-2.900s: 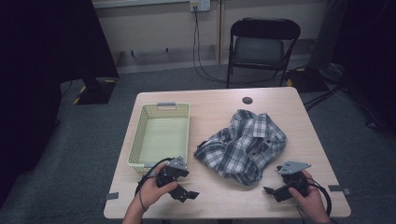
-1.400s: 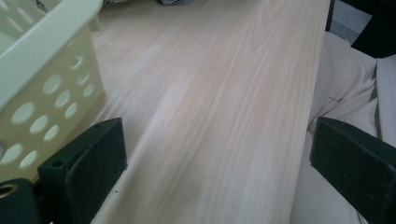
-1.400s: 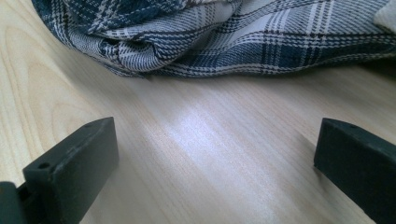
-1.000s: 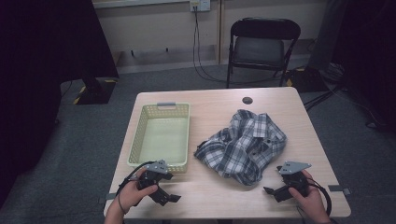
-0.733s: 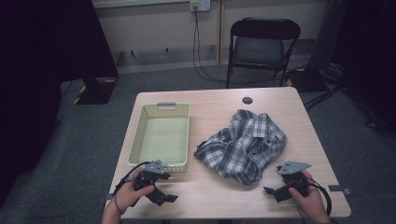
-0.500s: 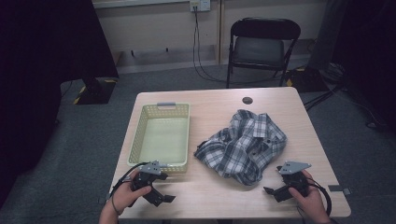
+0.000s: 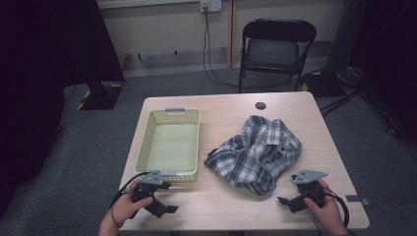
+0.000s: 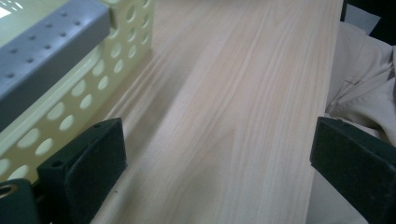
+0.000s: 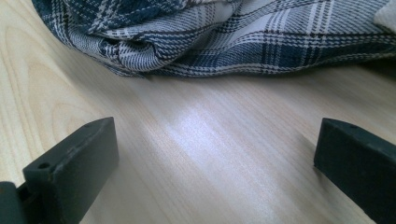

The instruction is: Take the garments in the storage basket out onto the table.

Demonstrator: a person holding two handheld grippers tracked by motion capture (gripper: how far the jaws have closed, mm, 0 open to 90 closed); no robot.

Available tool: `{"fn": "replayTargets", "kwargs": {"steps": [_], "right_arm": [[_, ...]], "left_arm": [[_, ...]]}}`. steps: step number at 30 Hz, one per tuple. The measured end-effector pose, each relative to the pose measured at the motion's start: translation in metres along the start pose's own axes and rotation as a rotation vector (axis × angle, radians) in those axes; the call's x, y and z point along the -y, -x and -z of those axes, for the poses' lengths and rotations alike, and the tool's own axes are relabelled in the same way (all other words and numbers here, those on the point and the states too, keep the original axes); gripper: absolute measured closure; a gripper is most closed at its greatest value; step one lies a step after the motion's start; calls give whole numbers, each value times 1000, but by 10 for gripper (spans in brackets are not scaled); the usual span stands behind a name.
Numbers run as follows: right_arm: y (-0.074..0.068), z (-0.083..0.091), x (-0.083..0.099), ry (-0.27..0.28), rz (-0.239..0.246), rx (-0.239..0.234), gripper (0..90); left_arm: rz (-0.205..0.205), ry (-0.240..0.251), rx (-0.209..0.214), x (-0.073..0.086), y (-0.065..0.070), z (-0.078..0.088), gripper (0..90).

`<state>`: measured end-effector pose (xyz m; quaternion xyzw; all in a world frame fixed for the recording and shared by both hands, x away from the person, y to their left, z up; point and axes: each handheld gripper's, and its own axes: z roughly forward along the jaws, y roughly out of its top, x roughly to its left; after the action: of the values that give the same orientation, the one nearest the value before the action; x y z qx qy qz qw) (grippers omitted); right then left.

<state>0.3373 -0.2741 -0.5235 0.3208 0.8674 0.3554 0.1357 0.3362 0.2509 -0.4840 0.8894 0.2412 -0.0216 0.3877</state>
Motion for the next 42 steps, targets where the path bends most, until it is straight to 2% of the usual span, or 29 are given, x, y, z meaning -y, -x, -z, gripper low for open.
{"fn": "replayTargets", "kwargs": {"steps": [12, 15, 25, 33, 40, 42], "right_arm": [[0, 0, 0, 0, 0, 0, 0], [0, 0, 0, 0, 0, 0, 0], [0, 0, 0, 0, 0, 0, 0], [0, 0, 0, 0, 0, 0, 0], [0, 0, 0, 0, 0, 0, 0], [0, 0, 0, 0, 0, 0, 0]], "left_arm": [[2, -2, -6, 10, -4, 6, 28], [15, 8, -24, 13, -5, 8, 28], [37, 0, -39, 24, -10, 12, 28], [39, -18, -85, 31, -14, 11, 34], [21, -36, -138, 37, -17, 10, 34], [19, -47, -142, 41, -18, 8, 34]]}}
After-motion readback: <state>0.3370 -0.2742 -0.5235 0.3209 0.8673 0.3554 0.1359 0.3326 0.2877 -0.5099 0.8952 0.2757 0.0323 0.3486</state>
